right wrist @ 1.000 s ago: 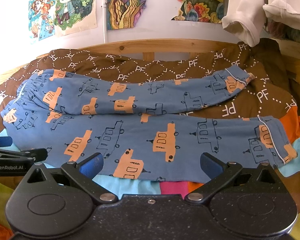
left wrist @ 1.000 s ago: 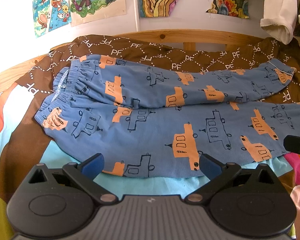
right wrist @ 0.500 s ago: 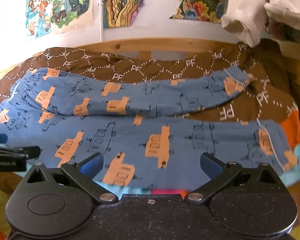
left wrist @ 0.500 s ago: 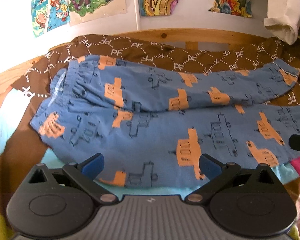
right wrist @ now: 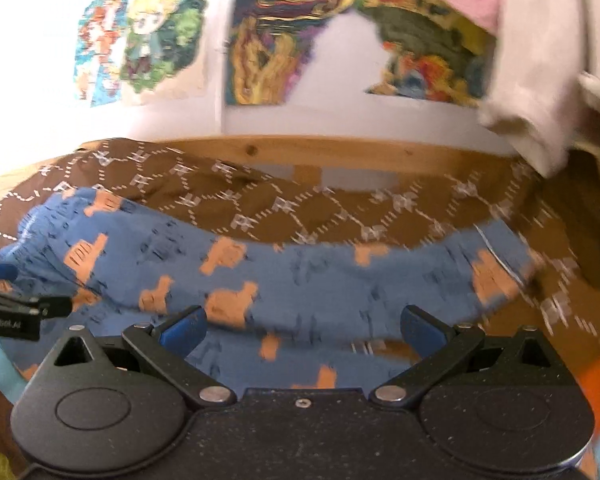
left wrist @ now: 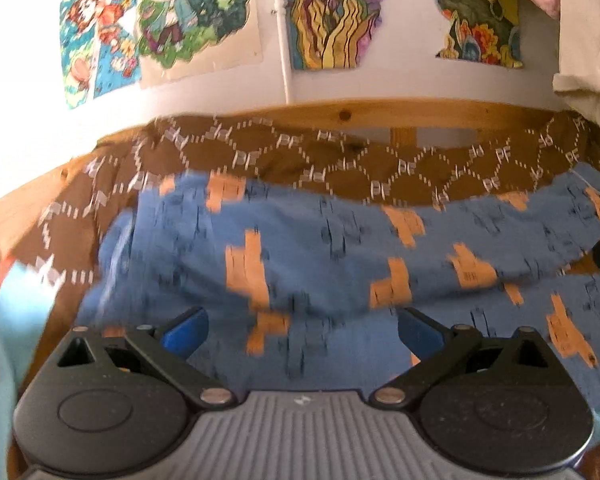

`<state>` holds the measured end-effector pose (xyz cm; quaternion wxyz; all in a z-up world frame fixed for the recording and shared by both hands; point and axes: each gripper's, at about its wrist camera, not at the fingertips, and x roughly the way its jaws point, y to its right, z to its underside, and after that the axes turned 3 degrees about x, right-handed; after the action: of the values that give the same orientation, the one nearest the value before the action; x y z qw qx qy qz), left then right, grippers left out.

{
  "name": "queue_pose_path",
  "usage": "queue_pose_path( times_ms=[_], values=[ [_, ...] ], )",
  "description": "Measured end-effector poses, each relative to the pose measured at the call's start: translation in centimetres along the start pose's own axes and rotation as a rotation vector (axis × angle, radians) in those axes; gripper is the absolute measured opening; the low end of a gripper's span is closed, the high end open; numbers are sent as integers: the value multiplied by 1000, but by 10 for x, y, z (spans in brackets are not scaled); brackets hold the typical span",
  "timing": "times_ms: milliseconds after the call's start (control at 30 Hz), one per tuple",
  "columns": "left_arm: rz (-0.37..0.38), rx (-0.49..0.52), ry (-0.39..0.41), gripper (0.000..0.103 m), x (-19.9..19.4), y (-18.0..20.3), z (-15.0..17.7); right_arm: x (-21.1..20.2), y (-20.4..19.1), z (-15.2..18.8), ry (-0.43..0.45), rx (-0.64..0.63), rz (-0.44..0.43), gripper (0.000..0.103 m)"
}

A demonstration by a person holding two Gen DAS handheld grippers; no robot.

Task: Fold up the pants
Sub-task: 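Grasp the pant leg hems with the left and right grippers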

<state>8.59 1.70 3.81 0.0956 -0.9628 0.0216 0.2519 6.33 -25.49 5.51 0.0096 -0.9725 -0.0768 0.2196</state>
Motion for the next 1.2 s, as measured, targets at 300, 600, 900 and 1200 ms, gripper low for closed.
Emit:
queue_pose_path(
  times_ms=[300, 600, 900, 1200],
  values=[
    [-190, 87, 94, 103, 53, -36, -83, 87, 19, -63, 30, -225, -229, 102],
    [-50, 207, -71, 103, 146, -91, -137, 188, 32, -98, -207, -381, -302, 102],
    [102, 293, -244, 72, 186, -103, -134, 249, 45, -105, -404, -386, -401, 87],
    [108, 406, -299, 55, 185, -88, -129, 274, 41, -106, -492, -415, -444, 50]
  ],
)
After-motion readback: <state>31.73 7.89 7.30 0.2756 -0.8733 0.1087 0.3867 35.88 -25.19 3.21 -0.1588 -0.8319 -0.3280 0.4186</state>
